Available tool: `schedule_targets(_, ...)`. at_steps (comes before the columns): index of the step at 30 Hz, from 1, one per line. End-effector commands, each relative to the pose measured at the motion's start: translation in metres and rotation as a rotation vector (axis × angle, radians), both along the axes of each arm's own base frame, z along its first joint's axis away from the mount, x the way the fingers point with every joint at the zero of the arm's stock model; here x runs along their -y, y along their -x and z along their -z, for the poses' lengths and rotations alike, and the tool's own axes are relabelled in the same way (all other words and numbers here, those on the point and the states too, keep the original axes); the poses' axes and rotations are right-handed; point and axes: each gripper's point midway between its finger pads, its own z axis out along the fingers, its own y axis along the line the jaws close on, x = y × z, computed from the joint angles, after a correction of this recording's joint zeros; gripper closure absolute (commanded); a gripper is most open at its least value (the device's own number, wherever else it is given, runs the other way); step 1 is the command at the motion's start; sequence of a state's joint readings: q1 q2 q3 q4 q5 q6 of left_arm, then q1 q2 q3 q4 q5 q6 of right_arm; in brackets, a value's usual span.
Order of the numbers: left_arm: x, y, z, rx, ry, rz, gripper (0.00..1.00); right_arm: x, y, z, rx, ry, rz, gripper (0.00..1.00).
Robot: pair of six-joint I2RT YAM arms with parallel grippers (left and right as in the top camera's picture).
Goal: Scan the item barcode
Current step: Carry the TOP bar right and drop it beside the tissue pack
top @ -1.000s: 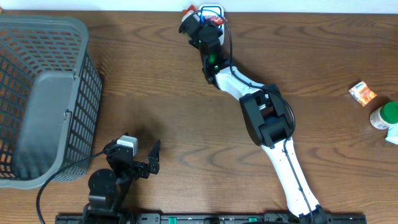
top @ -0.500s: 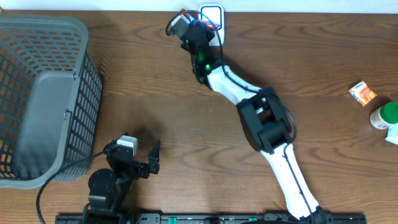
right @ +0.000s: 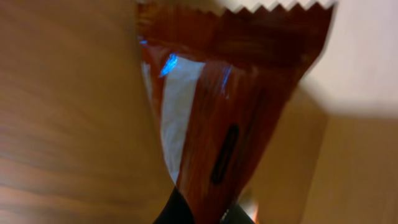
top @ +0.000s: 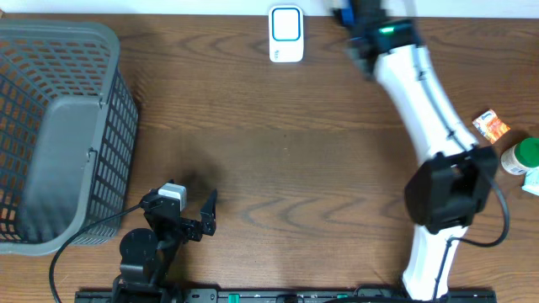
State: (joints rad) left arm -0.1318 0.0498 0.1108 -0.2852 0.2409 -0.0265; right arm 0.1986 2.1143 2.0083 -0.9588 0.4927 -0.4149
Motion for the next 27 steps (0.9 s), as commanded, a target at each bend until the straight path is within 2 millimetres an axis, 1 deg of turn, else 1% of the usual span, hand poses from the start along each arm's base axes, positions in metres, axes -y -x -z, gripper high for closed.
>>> schedule_targets(1,0.001,0.002,0.011,-0.035,0.003,0.006,0.02,0.079,0.029,0.057,-0.105,-0.087,0.288,0.99)
schedule_targets(3,0.001,0.002,0.011,-0.035,0.003,0.006,0.02,0.105,0.048,0.083,-0.17,-0.136,0.359,0.99)
schedule_targets(4,0.001,0.002,0.012,-0.036,0.003,0.006,0.02,0.114,0.057,0.092,-0.196,-0.149,0.382,0.99)
schedule_targets(5,0.001,0.002,0.011,-0.035,0.003,0.006,0.02,0.135,0.073,0.108,-0.236,-0.153,0.432,0.99)
schedule_targets(6,0.001,0.002,0.012,-0.036,0.003,0.006,0.02,0.14,0.077,0.112,-0.243,-0.154,0.444,0.99)
schedule_targets(8,0.001,0.002,0.012,-0.036,0.003,0.006,0.02,0.169,0.095,0.13,-0.262,-0.161,0.514,0.99)
schedule_targets(10,0.001,0.002,0.012,-0.036,0.003,0.006,0.02,0.187,0.103,0.136,-0.256,-0.141,0.557,0.99)
schedule_targets(11,0.001,0.002,0.011,-0.035,0.003,0.006,0.03,0.2,0.107,0.135,-0.251,-0.118,0.585,0.99)
schedule_targets(14,0.001,0.002,0.012,-0.036,0.003,0.006,0.02,0.229,0.116,0.128,-0.228,-0.046,0.648,0.99)
schedule_targets(15,0.001,0.002,0.011,-0.035,0.003,0.006,0.02,0.238,0.118,0.125,-0.225,-0.019,0.656,0.99)
schedule_targets(17,0.001,0.002,0.012,-0.036,0.003,0.006,0.02,0.248,0.119,0.123,-0.238,0.011,0.632,0.98)
schedule_targets(18,0.001,0.002,0.011,-0.035,0.003,0.006,0.02,0.25,0.119,0.123,-0.243,0.016,0.619,0.91)
schedule_targets(19,0.001,0.002,0.011,-0.035,0.003,0.006,0.02,0.25,0.118,0.123,-0.246,0.021,0.61,0.72)
schedule_targets(20,0.001,0.002,0.012,-0.036,0.003,0.006,0.02,0.251,0.117,0.12,-0.247,0.033,0.596,0.26)
schedule_targets(21,0.001,0.002,0.011,-0.035,0.003,0.005,0.02,0.251,0.115,0.117,-0.235,0.037,0.596,0.06)
schedule_targets(22,0.001,0.002,0.012,-0.036,0.003,0.006,0.02,0.249,0.111,0.114,-0.22,0.037,0.594,0.01)
schedule_targets(24,0.001,0.002,0.011,-0.035,0.003,0.006,0.02,0.244,0.103,0.104,-0.186,0.034,0.592,0.01)
schedule_targets(25,0.001,0.002,0.012,-0.036,0.003,0.006,0.02,0.241,0.098,0.096,-0.159,0.028,0.599,0.01)
schedule_targets(27,0.001,0.002,0.012,-0.036,0.003,0.006,0.02,0.228,0.085,0.069,-0.086,-0.008,0.596,0.01)
